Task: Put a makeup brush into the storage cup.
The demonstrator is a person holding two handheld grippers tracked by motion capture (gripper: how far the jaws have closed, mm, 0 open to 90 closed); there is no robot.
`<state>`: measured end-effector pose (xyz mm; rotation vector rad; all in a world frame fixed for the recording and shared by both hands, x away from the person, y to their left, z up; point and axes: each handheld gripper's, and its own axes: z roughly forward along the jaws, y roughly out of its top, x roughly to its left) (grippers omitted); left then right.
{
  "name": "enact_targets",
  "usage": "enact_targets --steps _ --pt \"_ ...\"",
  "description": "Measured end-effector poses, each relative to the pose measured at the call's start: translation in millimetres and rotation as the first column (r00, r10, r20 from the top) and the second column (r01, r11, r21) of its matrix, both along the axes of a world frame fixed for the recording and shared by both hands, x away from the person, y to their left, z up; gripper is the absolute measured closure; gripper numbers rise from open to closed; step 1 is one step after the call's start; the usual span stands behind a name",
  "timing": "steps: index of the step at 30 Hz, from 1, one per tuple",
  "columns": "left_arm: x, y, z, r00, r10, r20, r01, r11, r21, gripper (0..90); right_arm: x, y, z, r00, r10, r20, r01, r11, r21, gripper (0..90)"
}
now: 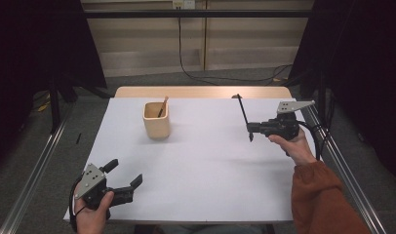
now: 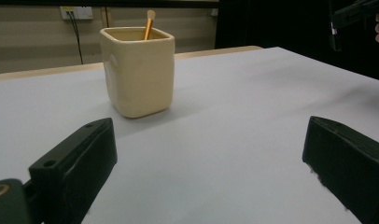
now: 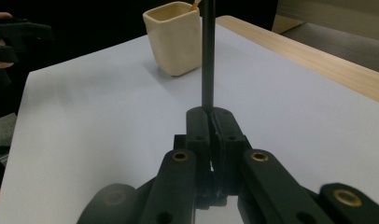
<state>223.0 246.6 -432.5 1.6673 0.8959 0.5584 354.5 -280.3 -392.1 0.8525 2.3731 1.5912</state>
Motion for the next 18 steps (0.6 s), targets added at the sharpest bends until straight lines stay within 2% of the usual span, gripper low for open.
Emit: enact_targets --steps 9,18 --pt "-0.1 0.7 0.4 1.0000 0.001 0.001 -0.001 1.0000 -0.001 2.9 -8.8 9.9 5.7 0.9990 0.043 0.010 -0.043 0.999 0.005 85.9" --pt "-0.2 0.7 0.4 1.0000 0.002 0.000 -0.002 1.0000 -0.005 3.0 -17.2 21.0 9.8 0.9958 0.089 0.021 -0.089 0.996 -0.015 85.8"
